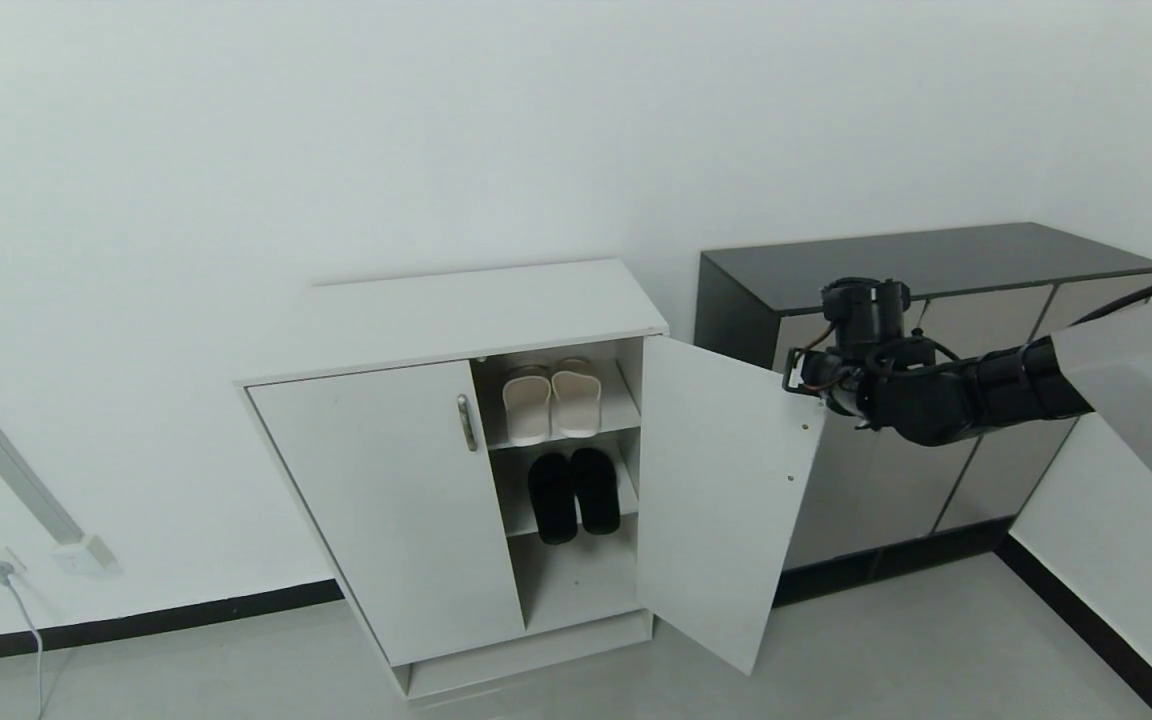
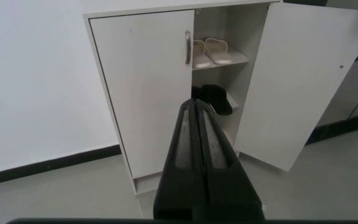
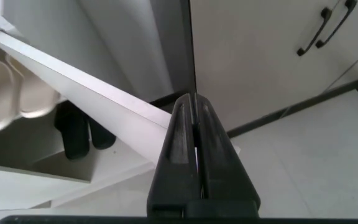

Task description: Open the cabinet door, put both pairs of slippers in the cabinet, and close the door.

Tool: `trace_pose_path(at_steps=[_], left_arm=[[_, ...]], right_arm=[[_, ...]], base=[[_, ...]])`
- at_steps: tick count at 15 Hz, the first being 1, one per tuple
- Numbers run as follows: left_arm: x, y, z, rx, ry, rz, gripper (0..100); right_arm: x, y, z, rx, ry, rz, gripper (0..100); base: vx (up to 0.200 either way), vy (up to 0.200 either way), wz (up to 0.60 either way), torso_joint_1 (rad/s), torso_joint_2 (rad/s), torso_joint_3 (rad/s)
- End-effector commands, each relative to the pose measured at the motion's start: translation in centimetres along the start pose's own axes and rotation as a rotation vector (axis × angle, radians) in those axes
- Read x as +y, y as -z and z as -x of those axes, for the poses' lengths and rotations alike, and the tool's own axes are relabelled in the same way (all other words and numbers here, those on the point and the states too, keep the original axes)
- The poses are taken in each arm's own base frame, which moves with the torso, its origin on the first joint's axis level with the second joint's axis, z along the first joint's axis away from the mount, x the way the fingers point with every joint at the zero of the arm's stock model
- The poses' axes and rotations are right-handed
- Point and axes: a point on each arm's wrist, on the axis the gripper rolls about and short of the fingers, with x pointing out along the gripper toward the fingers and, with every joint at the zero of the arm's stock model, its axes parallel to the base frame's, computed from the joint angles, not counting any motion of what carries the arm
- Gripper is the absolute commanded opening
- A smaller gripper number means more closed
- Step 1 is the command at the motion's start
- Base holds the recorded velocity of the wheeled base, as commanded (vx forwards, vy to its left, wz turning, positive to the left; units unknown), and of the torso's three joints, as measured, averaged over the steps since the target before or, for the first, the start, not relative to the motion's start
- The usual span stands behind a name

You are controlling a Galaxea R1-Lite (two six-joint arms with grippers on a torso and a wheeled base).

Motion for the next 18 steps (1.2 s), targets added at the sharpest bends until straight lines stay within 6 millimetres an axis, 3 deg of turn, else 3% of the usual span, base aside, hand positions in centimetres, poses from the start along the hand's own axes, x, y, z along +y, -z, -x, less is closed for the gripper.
trace_pose_path(at_steps=[1,12,16,18], left_arm=[[0.0,0.0,0.0,0.0,0.0,-0.001,0],[0.0,0.0,0.0,0.0,0.0,0.001,0],[0.0,0.0,0.0,0.0,-0.002,0.001,0],[0.0,0.0,0.0,0.0,-0.002,0.001,0]], right_arm=[[-0.1,0.8,-0.9,0.026,0.01,0.008,0],[0.1,0.9,-0.2,0.038,-0.005,0.014,0],[2.8,1.2,4.5,0.063,-0.085,0.051,0],[4.8,2.7,8.1,0.104,-0.155,0.096,0]], base=[[0.0,0.0,0.0,0.0,0.0,0.0],[0.0,0.0,0.0,0.0,0.0,0.0],[0.0,0.0,0.0,0.0,0.0,0.0],[0.0,0.0,0.0,0.0,0.0,0.0]])
